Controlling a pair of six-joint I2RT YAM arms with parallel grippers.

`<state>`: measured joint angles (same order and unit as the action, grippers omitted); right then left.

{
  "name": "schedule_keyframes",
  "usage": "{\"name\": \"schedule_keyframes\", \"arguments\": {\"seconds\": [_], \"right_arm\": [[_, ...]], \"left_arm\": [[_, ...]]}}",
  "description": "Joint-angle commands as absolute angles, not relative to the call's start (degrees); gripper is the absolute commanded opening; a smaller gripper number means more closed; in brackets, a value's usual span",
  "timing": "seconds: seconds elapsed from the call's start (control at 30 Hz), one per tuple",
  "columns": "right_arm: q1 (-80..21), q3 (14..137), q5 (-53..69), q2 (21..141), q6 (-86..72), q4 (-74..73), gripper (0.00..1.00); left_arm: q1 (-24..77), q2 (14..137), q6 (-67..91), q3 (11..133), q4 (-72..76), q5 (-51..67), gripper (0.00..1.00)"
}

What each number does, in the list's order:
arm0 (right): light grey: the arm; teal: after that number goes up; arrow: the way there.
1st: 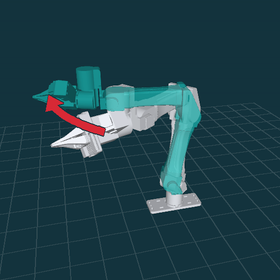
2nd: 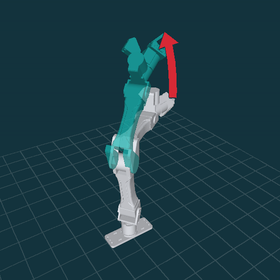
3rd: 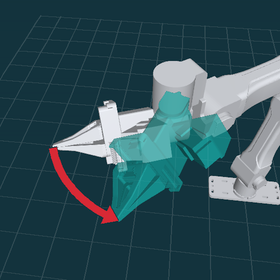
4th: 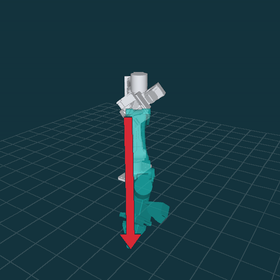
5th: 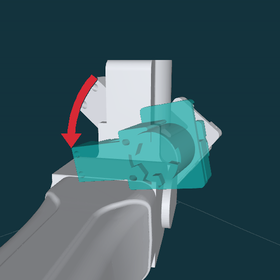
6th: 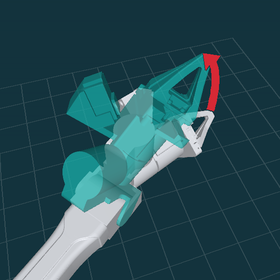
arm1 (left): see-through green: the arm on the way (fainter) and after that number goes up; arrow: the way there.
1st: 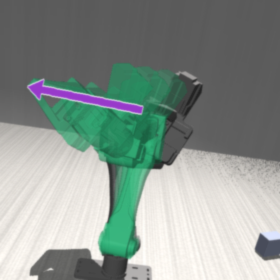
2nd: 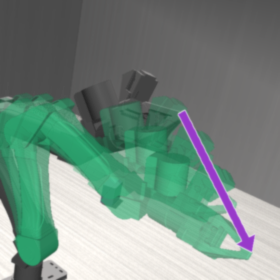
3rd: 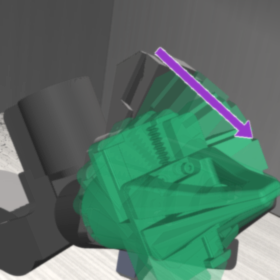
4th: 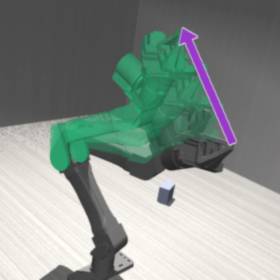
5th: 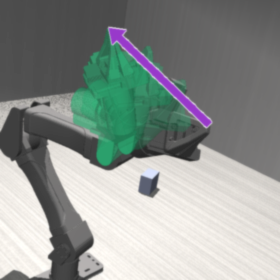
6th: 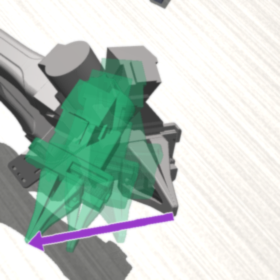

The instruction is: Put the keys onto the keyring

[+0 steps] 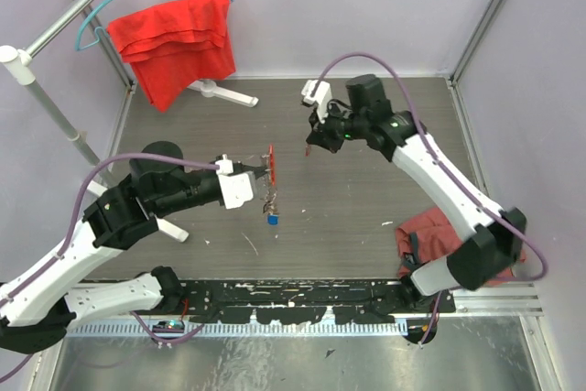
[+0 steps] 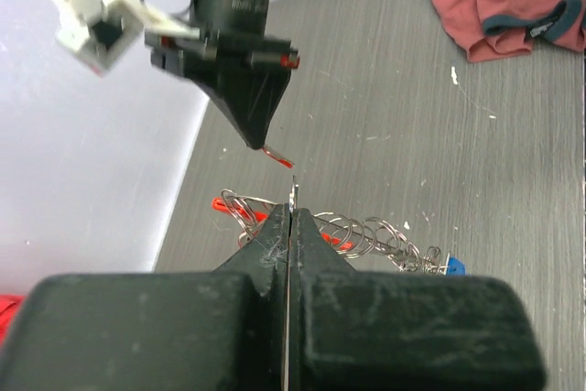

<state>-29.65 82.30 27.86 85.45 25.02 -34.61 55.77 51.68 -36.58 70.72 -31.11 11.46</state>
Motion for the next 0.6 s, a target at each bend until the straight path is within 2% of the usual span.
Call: {"name": "schedule_keyframes", "arguments": {"seconds": [0.0, 0.33, 0.57], "right_arm": [[-29.3, 81.9, 37.1, 77.5, 27.2, -32.2, 0.01], [-29.4, 85.5, 53.0, 67.3, 25.0, -28.8, 0.01], [-29.4, 88.8, 61.8, 65.1, 20.4, -24.7, 0.01]], "left_arm": [[55.9, 49.1, -36.4, 69.2, -22.7, 12.3, 0.00], [55.9, 47.5, -37.7, 68.5, -16.4, 20.6, 0.00], [55.9, 47.0, -42.3, 68.8, -14.7, 25.7, 0.00]]}}
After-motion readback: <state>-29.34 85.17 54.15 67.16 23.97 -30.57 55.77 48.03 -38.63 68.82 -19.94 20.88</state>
